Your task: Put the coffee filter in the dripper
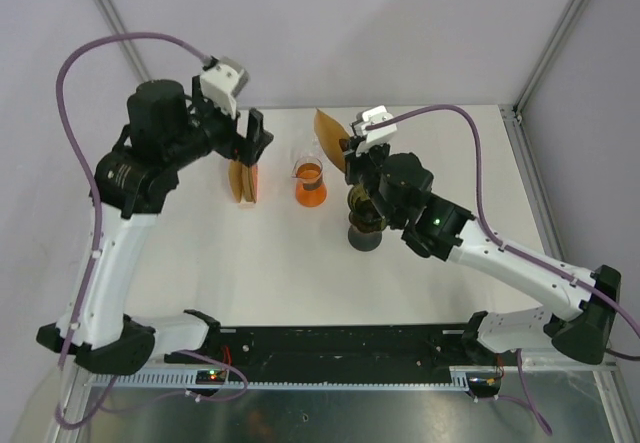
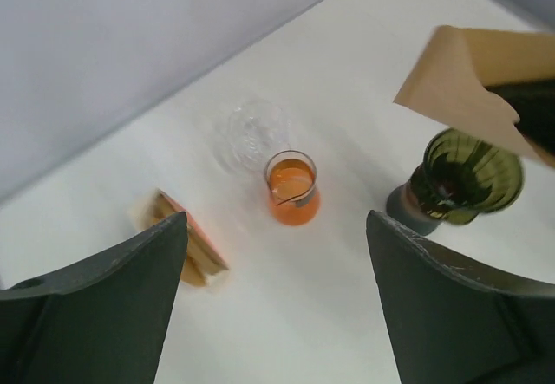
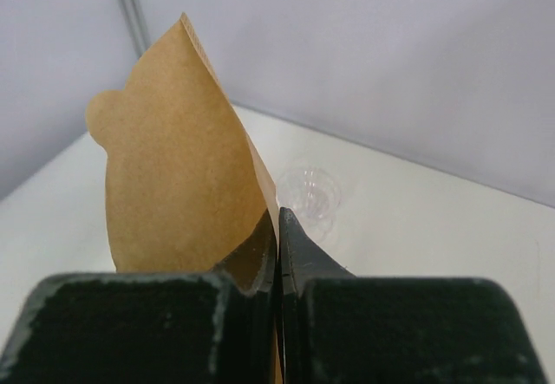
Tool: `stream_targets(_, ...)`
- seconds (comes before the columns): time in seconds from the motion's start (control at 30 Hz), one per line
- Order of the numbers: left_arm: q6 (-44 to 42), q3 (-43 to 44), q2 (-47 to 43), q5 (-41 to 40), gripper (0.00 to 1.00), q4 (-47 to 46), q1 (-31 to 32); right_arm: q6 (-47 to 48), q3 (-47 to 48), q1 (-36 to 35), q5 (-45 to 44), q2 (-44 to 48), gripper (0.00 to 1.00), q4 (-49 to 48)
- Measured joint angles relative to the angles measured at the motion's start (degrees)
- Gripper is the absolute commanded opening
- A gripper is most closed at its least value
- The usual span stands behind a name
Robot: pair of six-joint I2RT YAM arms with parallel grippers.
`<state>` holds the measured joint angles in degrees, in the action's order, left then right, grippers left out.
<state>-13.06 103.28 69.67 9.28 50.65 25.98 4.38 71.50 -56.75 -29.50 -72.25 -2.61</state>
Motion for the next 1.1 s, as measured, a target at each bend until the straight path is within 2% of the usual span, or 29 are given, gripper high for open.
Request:
stream_targets(0.1,10.1,1.9,4.1,4.7,0.87,-0.3,-4.7,-1.1,0.0,0.0,-2.4,-1.9,0.0,-4.9)
stream_targets(0.23,18.2,5.6,11.4,11.7,0.98,-2.1,-5.4,-1.3,0.0,0.0,-6.0,-5.4,0.0,-10.6)
stream_targets(0.33,21.8,3.4,13.1,15.0,0.99,-5.3,-5.4,-1.0,0.0,0.0,-8.6,-7.8,0.0,-13.7)
stream_targets(0.6,26.3,-5.1,10.2,18.1,1.0,-11.9,-4.8,1.5,0.0,-0.2,-13.4,-11.6,0.0,-18.8)
stream_targets(0.93,27.2,-7.0,10.0,20.3,0.99,-14.7,-3.7,2.8,0.0,-0.2,-15.1,-13.5,0.0,-20.2)
stream_targets(1.0,27.6,-8.0,9.8,19.6,0.97,-15.6,-3.4,2.9,0.0,-0.5,-15.2,-13.5,0.0,-20.3)
stream_targets(1.1,28.4,-9.9,10.0,17.6,0.87,-16.2,-3.2,3.2,0.0,-1.6,-15.1,-13.5,0.0,-20.5)
